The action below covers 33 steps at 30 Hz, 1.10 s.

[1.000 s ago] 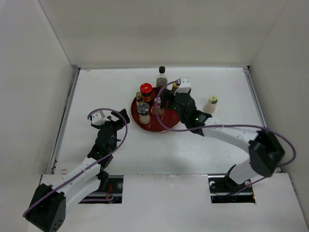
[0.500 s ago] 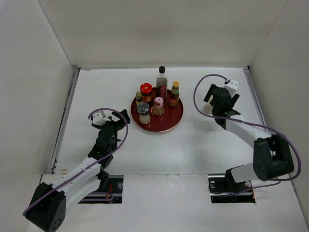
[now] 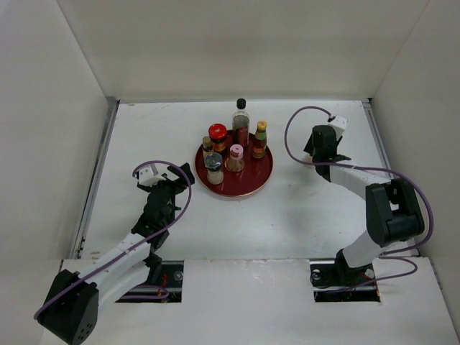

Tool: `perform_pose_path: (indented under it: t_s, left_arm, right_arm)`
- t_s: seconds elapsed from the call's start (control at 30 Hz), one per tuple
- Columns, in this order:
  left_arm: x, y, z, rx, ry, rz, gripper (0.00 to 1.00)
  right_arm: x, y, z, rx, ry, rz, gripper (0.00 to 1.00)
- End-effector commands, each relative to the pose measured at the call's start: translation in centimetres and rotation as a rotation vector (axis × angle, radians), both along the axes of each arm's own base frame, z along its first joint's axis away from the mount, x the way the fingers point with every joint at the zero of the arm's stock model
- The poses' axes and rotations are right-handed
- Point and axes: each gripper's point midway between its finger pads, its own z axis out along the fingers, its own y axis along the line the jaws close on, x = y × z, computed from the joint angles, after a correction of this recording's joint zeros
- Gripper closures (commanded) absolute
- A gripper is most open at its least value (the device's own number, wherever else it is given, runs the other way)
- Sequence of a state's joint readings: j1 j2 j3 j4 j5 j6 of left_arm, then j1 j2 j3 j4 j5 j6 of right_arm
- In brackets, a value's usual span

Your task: Organize the condiment bottles

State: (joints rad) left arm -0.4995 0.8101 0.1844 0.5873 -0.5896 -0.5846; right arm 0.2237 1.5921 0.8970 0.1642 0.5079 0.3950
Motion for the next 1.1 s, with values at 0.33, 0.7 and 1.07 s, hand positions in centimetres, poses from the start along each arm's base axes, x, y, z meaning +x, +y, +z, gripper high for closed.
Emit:
perform_pose_path:
  t_s: [0.33, 0.7, 1.07]
  left_arm:
    - [0.7, -0.4, 0.7, -0.017, -0.009, -0.001, 0.00]
    - [0.7, 0.8, 0.3, -0.009, 0.007, 0.051, 0.00]
    - [1.1, 1.0, -0.7, -0.033, 0.056, 0.065, 0.00]
  right_arm:
    - [-6.0, 9.6, 7.2, 0.079, -0.187, 0.231, 0.48]
    - [-6.4, 22.5, 8.4, 0.126, -0.206, 0.529, 0.47]
    - [-5.9, 24.3, 3.8, 0.078, -0.138, 0.563, 0.37]
